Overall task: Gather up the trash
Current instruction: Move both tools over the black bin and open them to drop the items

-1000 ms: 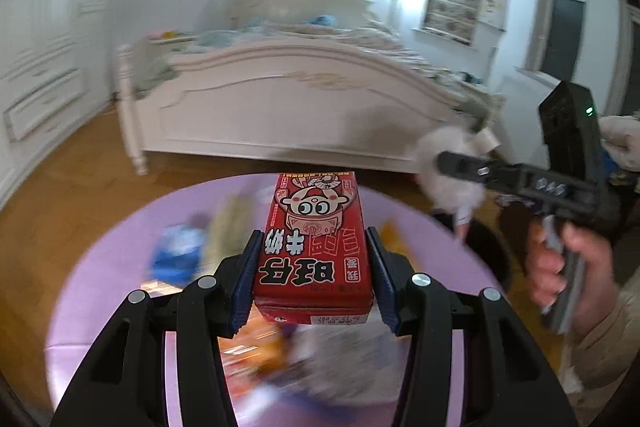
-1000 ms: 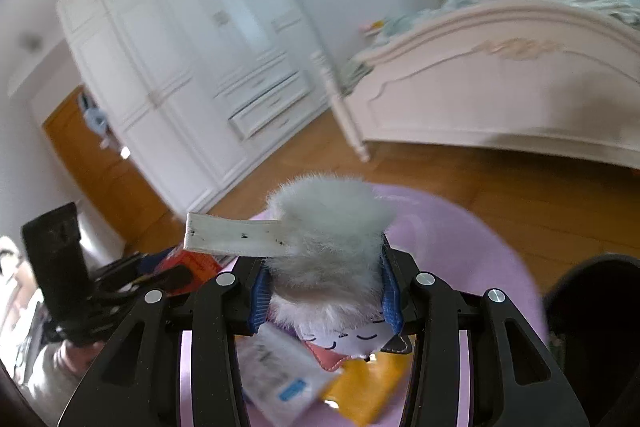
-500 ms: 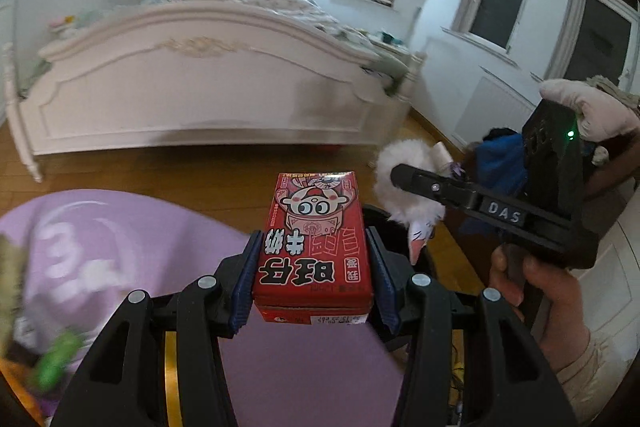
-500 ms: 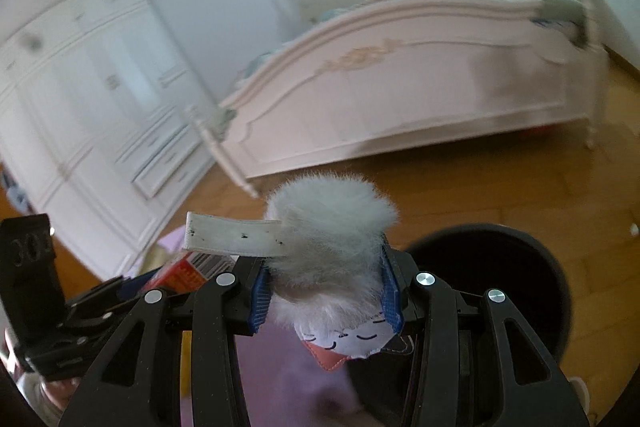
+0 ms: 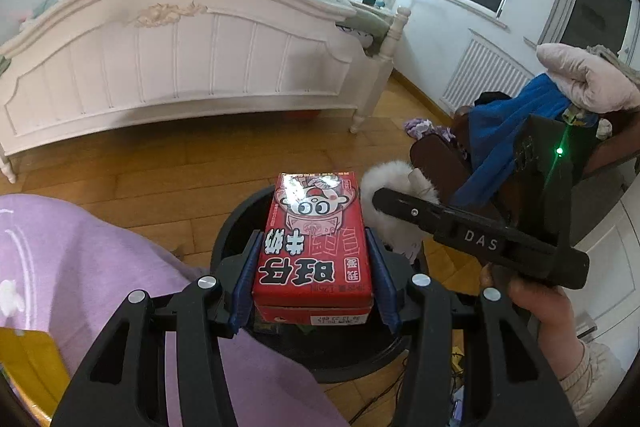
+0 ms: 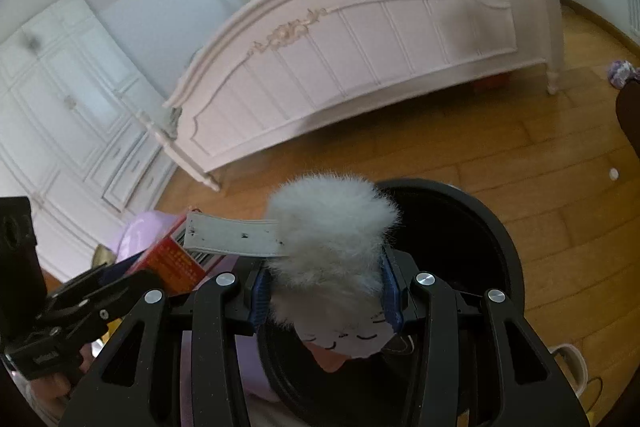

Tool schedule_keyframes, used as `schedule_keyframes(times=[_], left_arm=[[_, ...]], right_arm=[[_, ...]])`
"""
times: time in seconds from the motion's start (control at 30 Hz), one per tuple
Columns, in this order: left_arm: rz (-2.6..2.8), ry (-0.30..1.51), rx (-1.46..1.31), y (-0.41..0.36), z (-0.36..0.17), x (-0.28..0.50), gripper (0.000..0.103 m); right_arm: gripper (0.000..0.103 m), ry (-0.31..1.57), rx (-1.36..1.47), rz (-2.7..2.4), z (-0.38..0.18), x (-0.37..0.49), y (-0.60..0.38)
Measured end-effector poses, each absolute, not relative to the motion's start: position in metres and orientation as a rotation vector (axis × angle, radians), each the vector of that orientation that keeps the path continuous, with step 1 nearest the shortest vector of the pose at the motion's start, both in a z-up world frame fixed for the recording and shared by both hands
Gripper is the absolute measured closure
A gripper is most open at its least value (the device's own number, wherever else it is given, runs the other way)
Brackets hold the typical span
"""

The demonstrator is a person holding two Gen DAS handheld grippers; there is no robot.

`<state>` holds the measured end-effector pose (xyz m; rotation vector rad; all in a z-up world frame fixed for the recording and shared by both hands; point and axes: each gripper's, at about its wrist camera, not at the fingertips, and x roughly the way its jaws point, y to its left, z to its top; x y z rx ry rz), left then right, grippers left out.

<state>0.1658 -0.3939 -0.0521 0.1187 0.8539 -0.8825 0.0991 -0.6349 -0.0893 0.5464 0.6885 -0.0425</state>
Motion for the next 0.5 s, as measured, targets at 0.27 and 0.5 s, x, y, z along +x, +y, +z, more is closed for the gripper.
schedule_keyframes(times=[0.27,0.5], left_arm=[[-0.895,0.874,0.145,-0.405,-0.057,0.166,0.053],[-0.897,0.875,0.179,-0.415,-0.058,0.168,0.045]], right_arm=[[0.057,0.719,0.541,-0.061,-0.102,0.103,-0.635],[0.025,0.727,0.546,-0.091,-0.108,0.103,-0.637]])
